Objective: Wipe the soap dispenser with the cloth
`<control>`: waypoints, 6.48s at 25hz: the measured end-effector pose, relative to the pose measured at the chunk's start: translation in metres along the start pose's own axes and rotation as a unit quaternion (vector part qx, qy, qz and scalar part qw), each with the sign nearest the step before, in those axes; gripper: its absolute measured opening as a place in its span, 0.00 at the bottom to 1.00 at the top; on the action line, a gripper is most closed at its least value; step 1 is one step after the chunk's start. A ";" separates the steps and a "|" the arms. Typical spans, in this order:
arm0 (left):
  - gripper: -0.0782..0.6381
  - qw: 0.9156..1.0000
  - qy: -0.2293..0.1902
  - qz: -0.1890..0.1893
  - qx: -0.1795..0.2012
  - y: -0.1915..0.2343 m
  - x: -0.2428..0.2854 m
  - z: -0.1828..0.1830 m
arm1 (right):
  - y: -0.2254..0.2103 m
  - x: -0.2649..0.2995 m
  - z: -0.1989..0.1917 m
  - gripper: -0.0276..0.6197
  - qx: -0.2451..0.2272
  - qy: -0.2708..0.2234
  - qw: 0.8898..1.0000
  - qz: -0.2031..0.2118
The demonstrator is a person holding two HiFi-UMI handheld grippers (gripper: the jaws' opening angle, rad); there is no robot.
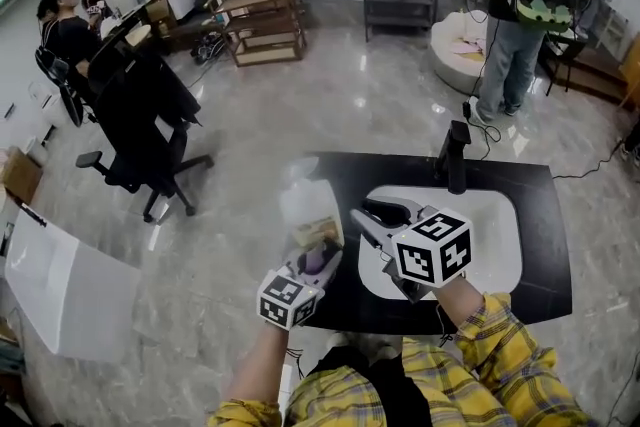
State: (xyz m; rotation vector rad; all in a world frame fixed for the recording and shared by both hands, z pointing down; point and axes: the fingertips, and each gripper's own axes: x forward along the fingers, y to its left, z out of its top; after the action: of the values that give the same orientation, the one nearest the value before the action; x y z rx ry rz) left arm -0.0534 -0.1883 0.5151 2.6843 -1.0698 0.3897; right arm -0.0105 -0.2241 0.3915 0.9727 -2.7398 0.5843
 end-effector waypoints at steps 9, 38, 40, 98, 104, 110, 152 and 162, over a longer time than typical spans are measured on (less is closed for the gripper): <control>0.19 0.992 -0.122 0.014 -0.027 -0.008 -0.058 0.077 | 0.028 0.008 0.032 0.28 -0.057 -0.021 0.994 0.095; 0.19 0.979 -0.187 0.075 -0.039 -0.014 -0.142 0.104 | 0.078 0.082 0.036 0.42 -0.259 0.071 0.890 0.368; 0.19 0.979 -0.185 0.070 -0.037 -0.017 -0.141 0.104 | 0.080 0.081 0.036 0.42 -0.264 0.071 0.883 0.381; 0.19 0.972 -0.208 0.099 -0.033 0.003 -0.128 0.134 | 0.070 0.088 0.049 0.42 -0.119 0.019 0.991 -0.056; 0.19 0.971 -0.223 0.083 0.005 -0.005 -0.119 0.169 | 0.051 0.045 0.059 0.42 -0.053 -0.030 0.997 -0.046; 0.19 0.979 -0.188 0.073 0.044 -0.012 -0.085 0.182 | 0.011 0.009 0.067 0.40 0.010 -0.072 0.995 -0.073; 0.19 0.991 -0.004 0.133 0.028 0.004 0.005 0.004 | -0.029 -0.005 0.022 0.30 0.050 -0.038 0.996 -0.062; 0.19 0.992 -0.053 0.114 -0.012 -0.008 -0.022 0.028 | -0.007 0.008 0.038 0.30 0.021 -0.058 0.998 0.018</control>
State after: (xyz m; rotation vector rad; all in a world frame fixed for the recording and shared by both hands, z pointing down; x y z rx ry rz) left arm -0.0593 -0.1770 0.4809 2.5938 -1.4099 0.2727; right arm -0.0134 -0.2499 0.3613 0.9993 -2.8628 0.6119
